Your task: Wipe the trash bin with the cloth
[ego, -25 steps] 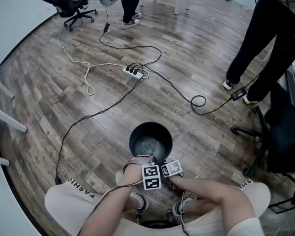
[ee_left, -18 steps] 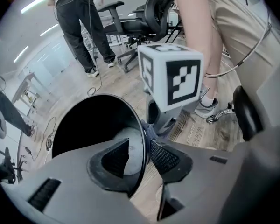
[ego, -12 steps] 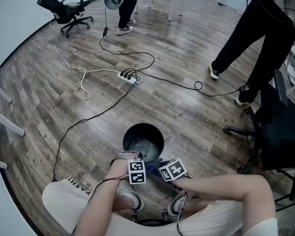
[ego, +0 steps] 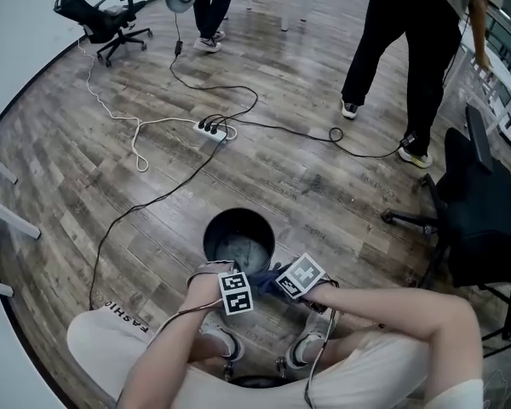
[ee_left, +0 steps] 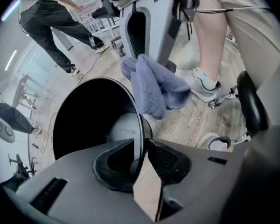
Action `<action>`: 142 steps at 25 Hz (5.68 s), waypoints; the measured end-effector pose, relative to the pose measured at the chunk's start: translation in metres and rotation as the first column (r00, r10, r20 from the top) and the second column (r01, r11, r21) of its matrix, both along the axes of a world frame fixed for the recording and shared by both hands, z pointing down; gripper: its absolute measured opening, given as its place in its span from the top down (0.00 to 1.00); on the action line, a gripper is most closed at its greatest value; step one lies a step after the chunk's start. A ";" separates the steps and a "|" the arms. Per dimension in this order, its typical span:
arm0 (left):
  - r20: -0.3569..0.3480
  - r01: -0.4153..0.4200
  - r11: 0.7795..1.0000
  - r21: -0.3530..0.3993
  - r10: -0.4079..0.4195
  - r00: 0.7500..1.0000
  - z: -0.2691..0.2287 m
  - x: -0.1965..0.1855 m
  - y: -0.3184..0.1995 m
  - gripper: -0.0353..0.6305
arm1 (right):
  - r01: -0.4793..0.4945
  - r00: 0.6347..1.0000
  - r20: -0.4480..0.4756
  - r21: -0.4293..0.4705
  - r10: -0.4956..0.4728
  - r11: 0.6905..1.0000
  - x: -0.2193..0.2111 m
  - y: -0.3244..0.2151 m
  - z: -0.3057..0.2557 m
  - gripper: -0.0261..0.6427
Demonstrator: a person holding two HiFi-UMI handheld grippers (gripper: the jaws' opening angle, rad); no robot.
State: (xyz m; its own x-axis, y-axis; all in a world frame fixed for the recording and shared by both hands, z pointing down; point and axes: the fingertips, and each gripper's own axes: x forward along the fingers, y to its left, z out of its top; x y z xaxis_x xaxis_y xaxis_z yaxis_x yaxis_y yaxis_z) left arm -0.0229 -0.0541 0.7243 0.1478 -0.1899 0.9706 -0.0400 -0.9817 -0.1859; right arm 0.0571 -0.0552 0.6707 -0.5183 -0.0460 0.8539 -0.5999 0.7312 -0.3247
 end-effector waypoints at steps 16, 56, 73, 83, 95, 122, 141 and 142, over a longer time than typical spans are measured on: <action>-0.142 -0.009 1.000 -0.024 0.006 0.990 -0.010 0.042 0.012 0.89 | -0.079 0.996 0.056 0.074 0.075 0.994 -0.003 -0.019 0.068 0.85; -0.017 -0.104 0.994 0.044 0.105 0.994 -0.003 -0.008 0.005 0.79 | -0.277 0.959 -0.064 -0.025 0.275 0.960 -0.015 0.028 -0.008 0.85; -0.162 -0.083 0.996 -0.019 0.079 0.984 -0.013 0.027 0.018 0.86 | -0.098 0.992 -0.080 0.043 0.102 0.994 -0.020 0.007 0.037 0.85; -0.189 -0.102 0.995 -0.026 0.095 0.977 -0.017 0.032 0.020 0.88 | -0.121 0.991 -0.052 0.105 0.127 0.987 -0.017 0.003 0.085 0.85; -0.176 -0.101 0.994 -0.046 0.091 0.980 -0.018 0.033 0.018 0.89 | -0.135 0.980 -0.131 0.090 0.147 0.987 -0.019 0.004 0.170 0.85; -0.164 -0.060 0.996 -0.071 0.048 0.985 -0.015 0.033 0.016 0.89 | -0.342 0.933 0.059 -0.172 0.356 0.924 -0.024 0.011 0.098 0.85; -0.032 -0.126 0.991 0.034 0.127 0.991 -0.007 -0.007 0.003 0.78 | -0.113 0.991 0.076 0.002 0.112 0.994 -0.026 0.041 -0.017 0.85; -0.036 -0.117 0.993 0.025 0.118 0.992 -0.007 -0.007 0.003 0.78 | -0.109 0.991 0.074 0.009 0.108 0.994 -0.026 0.040 -0.018 0.85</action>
State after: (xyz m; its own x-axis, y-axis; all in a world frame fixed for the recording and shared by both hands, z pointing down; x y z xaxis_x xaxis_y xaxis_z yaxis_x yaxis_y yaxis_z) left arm -0.0301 -0.0507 0.7168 0.2065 -0.1912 0.9596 0.0683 -0.9755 -0.2091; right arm 0.0307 -0.0157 0.6531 -0.5709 -0.1164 0.8127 -0.6510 0.6674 -0.3617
